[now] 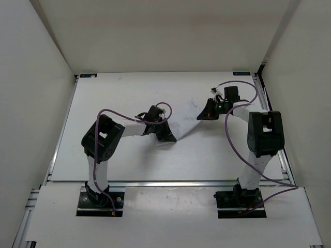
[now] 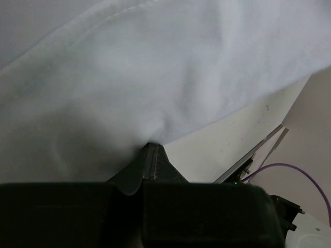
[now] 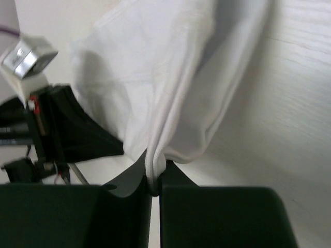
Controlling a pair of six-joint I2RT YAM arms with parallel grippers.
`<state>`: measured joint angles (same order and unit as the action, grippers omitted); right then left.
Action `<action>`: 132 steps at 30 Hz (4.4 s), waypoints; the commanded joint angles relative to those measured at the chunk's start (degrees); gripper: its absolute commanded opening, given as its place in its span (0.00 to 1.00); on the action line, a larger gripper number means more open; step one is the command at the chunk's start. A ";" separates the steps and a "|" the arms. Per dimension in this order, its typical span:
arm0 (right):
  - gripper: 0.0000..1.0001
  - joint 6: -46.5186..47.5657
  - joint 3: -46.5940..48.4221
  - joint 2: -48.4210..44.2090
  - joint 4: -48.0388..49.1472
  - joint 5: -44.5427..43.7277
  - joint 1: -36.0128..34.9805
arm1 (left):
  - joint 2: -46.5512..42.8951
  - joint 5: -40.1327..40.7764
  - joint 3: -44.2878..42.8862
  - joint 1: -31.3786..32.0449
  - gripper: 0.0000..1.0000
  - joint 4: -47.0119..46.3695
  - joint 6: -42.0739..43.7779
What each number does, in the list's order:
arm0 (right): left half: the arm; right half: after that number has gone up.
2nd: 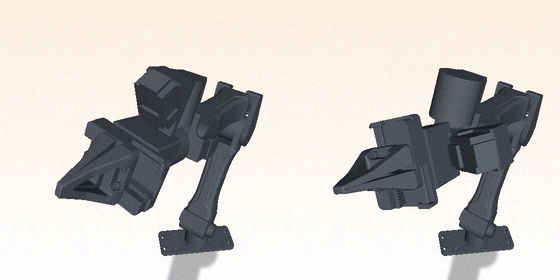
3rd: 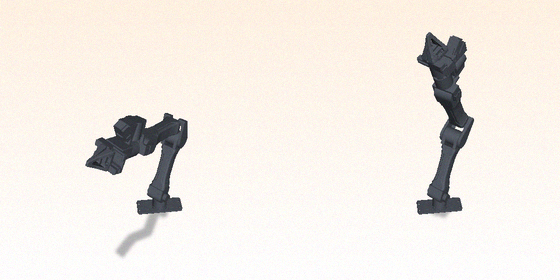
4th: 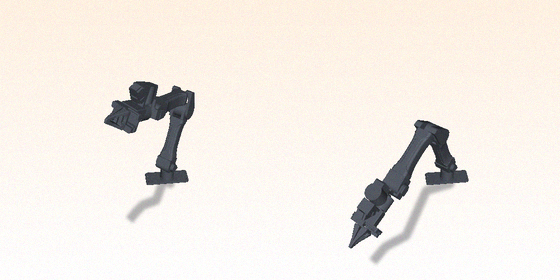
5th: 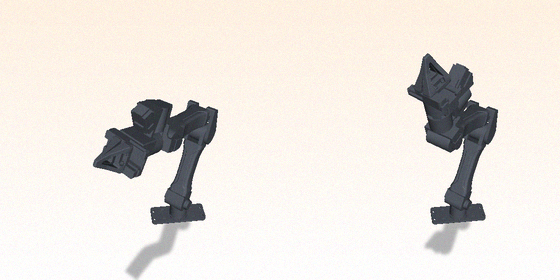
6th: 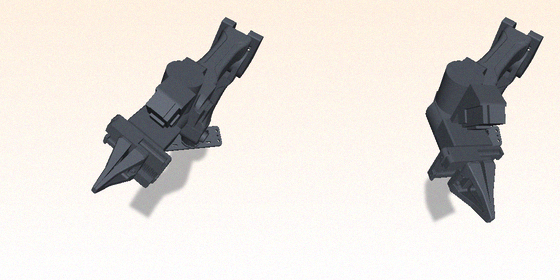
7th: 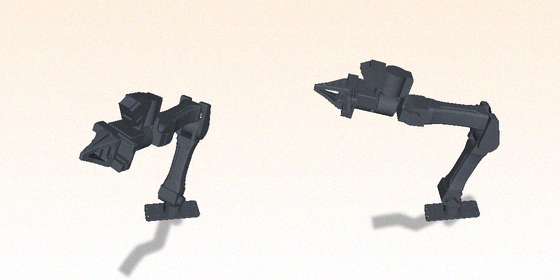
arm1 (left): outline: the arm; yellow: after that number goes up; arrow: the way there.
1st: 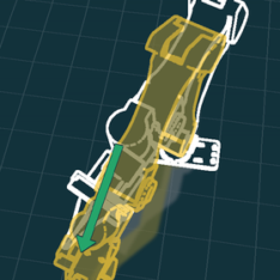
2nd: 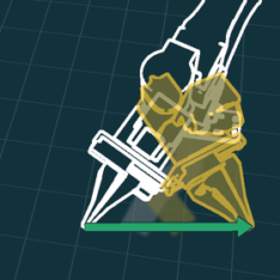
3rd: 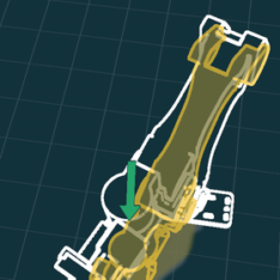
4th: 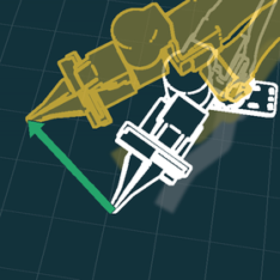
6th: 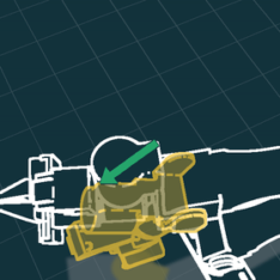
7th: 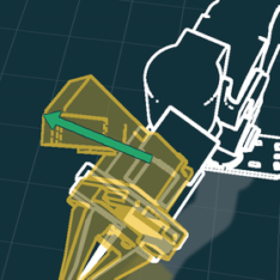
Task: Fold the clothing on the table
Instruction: Fold the skirt
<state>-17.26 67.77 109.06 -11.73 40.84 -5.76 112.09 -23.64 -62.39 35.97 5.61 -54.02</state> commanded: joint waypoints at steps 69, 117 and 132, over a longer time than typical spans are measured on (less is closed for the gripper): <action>0.00 47.84 8.34 -9.21 -6.47 -10.16 -40.72 | -16.38 2.19 22.76 -18.74 0.00 -9.38 2.87; 0.85 22.54 8.61 -4.90 -2.51 2.93 -16.57 | -49.52 8.59 37.61 -16.54 0.98 -14.42 -20.25; 0.84 24.55 7.64 -7.71 -6.11 3.63 -12.88 | -35.11 8.78 34.54 -18.39 0.99 -20.19 -14.01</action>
<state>5.61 74.26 103.63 -16.49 43.13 -20.21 75.33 -15.40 -23.90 17.69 -11.62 -70.46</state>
